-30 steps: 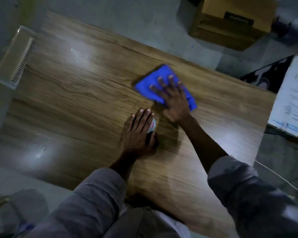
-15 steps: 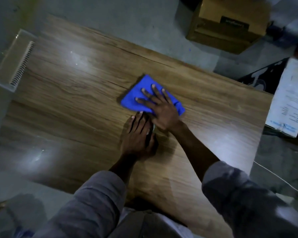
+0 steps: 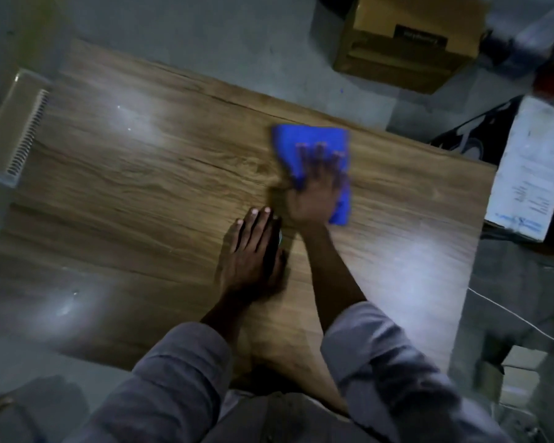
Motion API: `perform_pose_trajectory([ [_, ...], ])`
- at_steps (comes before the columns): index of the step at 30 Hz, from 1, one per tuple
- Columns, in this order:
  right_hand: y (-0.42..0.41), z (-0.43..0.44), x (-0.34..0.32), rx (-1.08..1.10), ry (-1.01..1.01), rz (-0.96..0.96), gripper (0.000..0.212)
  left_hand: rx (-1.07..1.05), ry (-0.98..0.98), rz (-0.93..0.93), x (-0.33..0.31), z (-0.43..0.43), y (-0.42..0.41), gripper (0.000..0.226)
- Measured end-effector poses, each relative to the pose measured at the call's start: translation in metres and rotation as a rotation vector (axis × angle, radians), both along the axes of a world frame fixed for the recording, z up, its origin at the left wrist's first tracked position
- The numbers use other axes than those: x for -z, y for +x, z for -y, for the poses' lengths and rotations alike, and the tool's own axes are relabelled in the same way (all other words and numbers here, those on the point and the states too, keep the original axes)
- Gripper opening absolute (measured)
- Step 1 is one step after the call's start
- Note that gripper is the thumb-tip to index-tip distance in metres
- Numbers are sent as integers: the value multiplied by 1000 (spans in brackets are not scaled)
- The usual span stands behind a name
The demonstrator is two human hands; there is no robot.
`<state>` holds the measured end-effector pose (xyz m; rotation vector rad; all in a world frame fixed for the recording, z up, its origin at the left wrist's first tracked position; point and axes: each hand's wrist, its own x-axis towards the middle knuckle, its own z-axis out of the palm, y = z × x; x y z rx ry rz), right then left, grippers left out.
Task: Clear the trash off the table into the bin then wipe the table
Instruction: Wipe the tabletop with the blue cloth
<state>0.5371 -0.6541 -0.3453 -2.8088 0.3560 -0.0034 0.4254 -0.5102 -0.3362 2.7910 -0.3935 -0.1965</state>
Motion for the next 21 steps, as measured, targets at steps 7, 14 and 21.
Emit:
perform_pose_trajectory([
  [7, -7, 15, 3, -654, 102, 31, 64, -10, -20, 11, 2, -1, 0, 65],
  [14, -38, 76, 3, 344, -31, 37, 60, -36, -82, -20, -2, -1, 1, 74],
  [21, -59, 98, -11, -773, 10, -60, 64, -54, -139, 8, 3, -1, -2, 70],
])
